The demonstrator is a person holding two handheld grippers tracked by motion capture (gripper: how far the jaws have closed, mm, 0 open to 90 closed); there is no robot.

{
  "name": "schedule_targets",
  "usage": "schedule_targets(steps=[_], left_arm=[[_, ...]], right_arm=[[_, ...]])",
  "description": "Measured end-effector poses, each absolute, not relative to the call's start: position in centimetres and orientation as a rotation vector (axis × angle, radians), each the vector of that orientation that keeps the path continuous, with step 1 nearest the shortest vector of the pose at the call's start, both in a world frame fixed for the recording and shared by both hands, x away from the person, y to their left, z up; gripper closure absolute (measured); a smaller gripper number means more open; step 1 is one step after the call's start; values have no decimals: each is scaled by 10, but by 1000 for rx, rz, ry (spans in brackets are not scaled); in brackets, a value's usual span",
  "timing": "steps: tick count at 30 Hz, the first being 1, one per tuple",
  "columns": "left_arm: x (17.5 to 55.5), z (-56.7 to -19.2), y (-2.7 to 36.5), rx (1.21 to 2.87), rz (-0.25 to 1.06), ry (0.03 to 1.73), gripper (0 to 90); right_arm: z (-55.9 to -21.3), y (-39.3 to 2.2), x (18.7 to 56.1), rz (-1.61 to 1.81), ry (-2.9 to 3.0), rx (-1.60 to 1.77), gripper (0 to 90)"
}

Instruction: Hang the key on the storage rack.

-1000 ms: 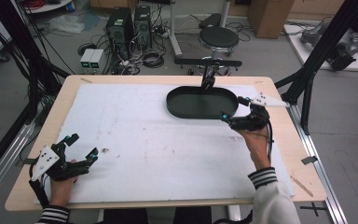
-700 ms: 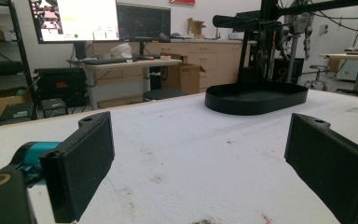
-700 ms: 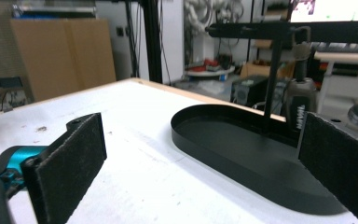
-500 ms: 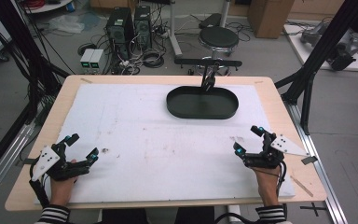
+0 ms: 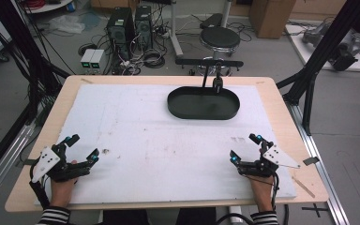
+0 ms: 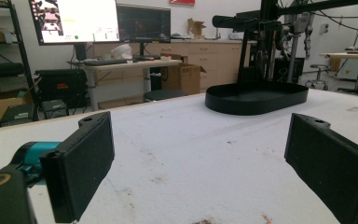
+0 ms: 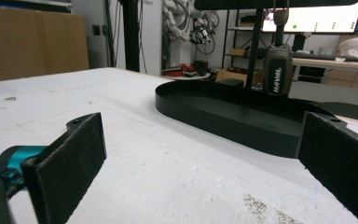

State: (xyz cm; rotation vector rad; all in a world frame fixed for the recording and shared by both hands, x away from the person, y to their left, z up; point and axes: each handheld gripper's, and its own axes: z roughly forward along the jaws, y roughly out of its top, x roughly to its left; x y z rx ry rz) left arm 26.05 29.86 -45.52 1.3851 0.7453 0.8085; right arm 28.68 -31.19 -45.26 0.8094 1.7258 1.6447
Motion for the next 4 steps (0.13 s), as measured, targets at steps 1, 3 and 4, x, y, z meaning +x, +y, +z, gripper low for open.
schedule_targets(steps=[1,3,4], left_arm=[[260,-455,299,1384,810,745,86],[260,-455,299,1378,808,747,86],[260,-455,299,1378,806,748,86]], right_arm=[[-453,-313,286,1649,1725,819,4],[-453,-313,286,1658,1715,825,4],[-453,-313,286,1660,1713,822,4]])
